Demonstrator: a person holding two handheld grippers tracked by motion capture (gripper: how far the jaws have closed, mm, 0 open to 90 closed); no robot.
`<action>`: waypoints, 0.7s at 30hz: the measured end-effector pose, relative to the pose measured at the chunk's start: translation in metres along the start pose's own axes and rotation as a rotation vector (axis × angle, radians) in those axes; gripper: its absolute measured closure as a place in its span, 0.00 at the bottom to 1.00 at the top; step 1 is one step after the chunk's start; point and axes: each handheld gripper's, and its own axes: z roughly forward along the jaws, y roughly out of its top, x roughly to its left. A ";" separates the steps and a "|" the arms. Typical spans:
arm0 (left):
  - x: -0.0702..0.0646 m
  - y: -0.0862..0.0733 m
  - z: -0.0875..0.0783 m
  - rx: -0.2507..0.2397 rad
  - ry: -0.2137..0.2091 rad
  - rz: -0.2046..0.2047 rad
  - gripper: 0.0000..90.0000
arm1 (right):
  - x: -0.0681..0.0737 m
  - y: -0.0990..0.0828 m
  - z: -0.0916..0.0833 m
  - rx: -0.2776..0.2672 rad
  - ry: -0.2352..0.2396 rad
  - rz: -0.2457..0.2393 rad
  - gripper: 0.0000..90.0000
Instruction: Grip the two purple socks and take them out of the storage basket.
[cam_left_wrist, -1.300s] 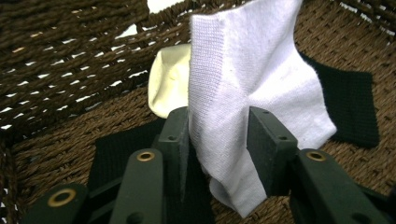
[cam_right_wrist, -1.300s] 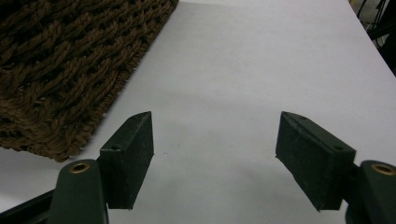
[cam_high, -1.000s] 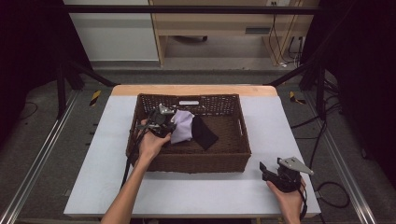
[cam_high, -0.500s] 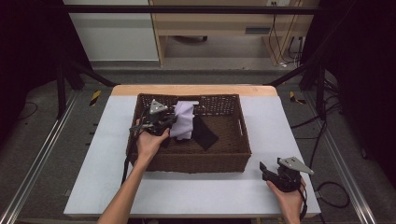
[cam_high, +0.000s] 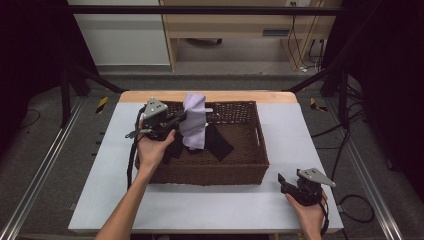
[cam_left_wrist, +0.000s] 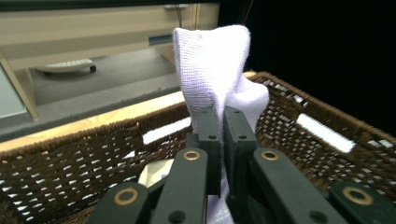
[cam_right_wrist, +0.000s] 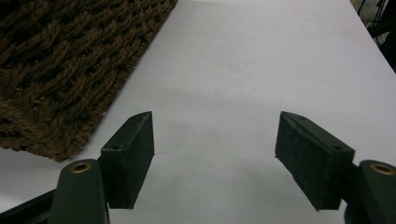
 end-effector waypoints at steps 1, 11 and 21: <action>-0.001 0.002 -0.004 -0.006 -0.006 -0.001 0.96 | 0.000 0.000 0.000 0.000 -0.001 -0.002 0.32; -0.010 0.011 -0.044 -0.058 -0.049 0.013 0.96 | 0.000 0.000 0.000 0.003 -0.003 -0.004 0.31; -0.013 0.003 -0.085 -0.083 -0.073 0.023 0.96 | 0.000 0.000 -0.001 -0.004 -0.009 -0.002 0.31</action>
